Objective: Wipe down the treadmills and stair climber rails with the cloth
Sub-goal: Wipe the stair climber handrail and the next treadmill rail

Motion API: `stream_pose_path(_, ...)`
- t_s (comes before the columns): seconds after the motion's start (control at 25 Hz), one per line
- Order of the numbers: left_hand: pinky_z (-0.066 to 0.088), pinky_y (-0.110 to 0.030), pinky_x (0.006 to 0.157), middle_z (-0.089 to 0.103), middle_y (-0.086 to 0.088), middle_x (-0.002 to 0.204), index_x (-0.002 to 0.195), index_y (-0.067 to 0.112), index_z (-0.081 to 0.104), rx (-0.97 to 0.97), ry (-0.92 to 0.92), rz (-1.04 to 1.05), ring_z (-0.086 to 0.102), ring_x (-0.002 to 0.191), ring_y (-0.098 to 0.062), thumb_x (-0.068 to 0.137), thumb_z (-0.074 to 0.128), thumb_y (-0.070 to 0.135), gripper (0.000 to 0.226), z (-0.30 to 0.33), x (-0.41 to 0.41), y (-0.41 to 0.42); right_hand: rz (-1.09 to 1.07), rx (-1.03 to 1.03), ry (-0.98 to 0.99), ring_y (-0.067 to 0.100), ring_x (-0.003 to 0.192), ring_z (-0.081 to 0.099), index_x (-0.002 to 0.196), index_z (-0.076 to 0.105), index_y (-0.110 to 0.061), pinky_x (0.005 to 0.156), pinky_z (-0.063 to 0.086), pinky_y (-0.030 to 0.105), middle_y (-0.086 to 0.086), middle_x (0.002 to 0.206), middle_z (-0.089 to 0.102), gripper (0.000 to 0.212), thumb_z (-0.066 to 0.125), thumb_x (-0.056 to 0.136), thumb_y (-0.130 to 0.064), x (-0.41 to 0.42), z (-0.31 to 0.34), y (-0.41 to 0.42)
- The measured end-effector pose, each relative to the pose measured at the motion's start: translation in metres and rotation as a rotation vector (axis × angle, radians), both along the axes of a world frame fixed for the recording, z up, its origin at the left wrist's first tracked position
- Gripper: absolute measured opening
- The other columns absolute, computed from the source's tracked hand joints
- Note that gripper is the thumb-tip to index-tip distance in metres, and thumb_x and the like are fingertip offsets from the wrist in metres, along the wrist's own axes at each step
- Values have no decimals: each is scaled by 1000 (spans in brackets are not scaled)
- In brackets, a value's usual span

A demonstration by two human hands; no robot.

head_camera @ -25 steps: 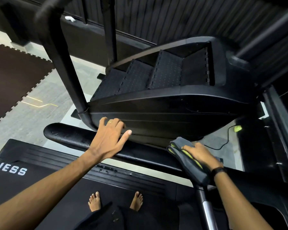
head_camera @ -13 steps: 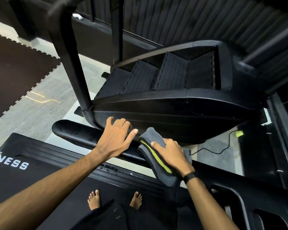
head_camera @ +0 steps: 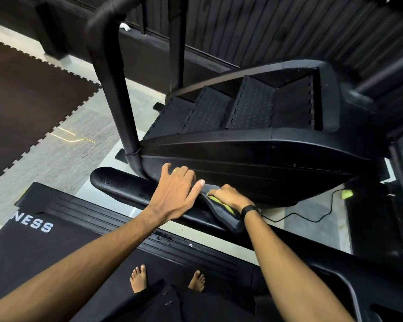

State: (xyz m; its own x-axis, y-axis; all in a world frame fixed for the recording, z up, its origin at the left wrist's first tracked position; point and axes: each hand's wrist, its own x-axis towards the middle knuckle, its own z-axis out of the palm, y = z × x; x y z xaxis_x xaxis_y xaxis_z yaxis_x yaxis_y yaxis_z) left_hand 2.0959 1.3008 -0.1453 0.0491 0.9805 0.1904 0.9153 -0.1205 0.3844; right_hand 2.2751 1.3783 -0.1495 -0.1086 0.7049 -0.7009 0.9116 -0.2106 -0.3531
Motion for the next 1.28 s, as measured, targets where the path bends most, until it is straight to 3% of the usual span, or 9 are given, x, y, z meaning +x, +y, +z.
stream_pose_path(0.12, 29, -50, 108, 52, 3, 84, 87, 20, 51, -6, -13, 7, 56, 84, -20, 102, 19, 51, 46, 0, -1, -1, -24, 232, 61, 23, 86, 66, 89, 67, -24, 72, 47, 35, -3, 91, 70, 44, 47, 81, -63, 1, 8, -31)
stream_pose_path(0.24, 29, -50, 107, 51, 4, 83, 84, 23, 44, 2, -49, 17, 55, 83, -20, 102, 19, 51, 41, 0, -2, -2, -6, 409, 75, 16, 74, 62, 80, 60, -34, 63, 44, 31, -12, 74, 66, 36, 41, 81, -65, 26, 16, -62)
stream_pose_path(0.48, 27, -49, 110, 50, 5, 81, 85, 20, 49, 4, -99, 43, 53, 81, -18, 102, 21, 49, 44, 0, -2, -2, -207, 111, -46, 30, 102, 64, 98, 64, -19, 93, 50, 43, 7, 109, 69, 47, 51, 78, -60, 68, 8, -20)
stream_pose_path(0.64, 26, -49, 109, 50, 5, 82, 86, 19, 53, 2, -99, 39, 54, 83, -18, 102, 20, 49, 48, 1, -1, -2, -6, -80, -18, 24, 119, 60, 126, 63, -7, 97, 44, 32, 11, 133, 63, 51, 51, 93, -44, 18, 0, 7)
stream_pose_path(0.72, 27, -49, 109, 49, 6, 82, 86, 20, 52, 7, -106, 39, 54, 84, -18, 102, 20, 49, 46, -1, -2, -2, -24, -14, 36, 28, 115, 62, 125, 64, -12, 91, 46, 35, 10, 127, 66, 57, 53, 85, -51, -12, 0, 0)
stream_pose_path(0.8, 26, -48, 109, 48, 7, 82, 86, 22, 50, 7, -127, 47, 54, 85, -17, 102, 22, 49, 42, -1, -4, -2, -25, 138, 91, 29, 101, 66, 101, 70, -23, 83, 50, 38, 5, 106, 71, 48, 51, 79, -61, -23, 5, -16)
stream_pose_path(0.92, 23, -48, 111, 51, 6, 84, 88, 21, 53, 32, -174, 54, 55, 87, -16, 102, 23, 49, 43, -1, -7, -2, 13, 358, 156, 15, 74, 67, 84, 65, -36, 68, 53, 34, -9, 73, 69, 35, 47, 77, -66, 0, 13, -49)
stream_pose_path(1.12, 28, -51, 106, 51, 7, 83, 84, 25, 45, 92, -77, 66, 54, 84, -17, 102, 26, 52, 37, 2, -53, -1, -49, 349, 106, 15, 76, 67, 85, 64, -43, 73, 55, 38, -9, 74, 69, 31, 47, 77, -69, 65, 21, -61)
stream_pose_path(1.28, 30, -51, 102, 51, 3, 85, 84, 24, 41, 44, -3, 177, 57, 85, -24, 100, 25, 54, 37, -5, -92, -3, -153, 158, 8, 25, 89, 68, 92, 71, -23, 90, 53, 48, 2, 94, 73, 57, 52, 66, -70, 66, 14, -26)
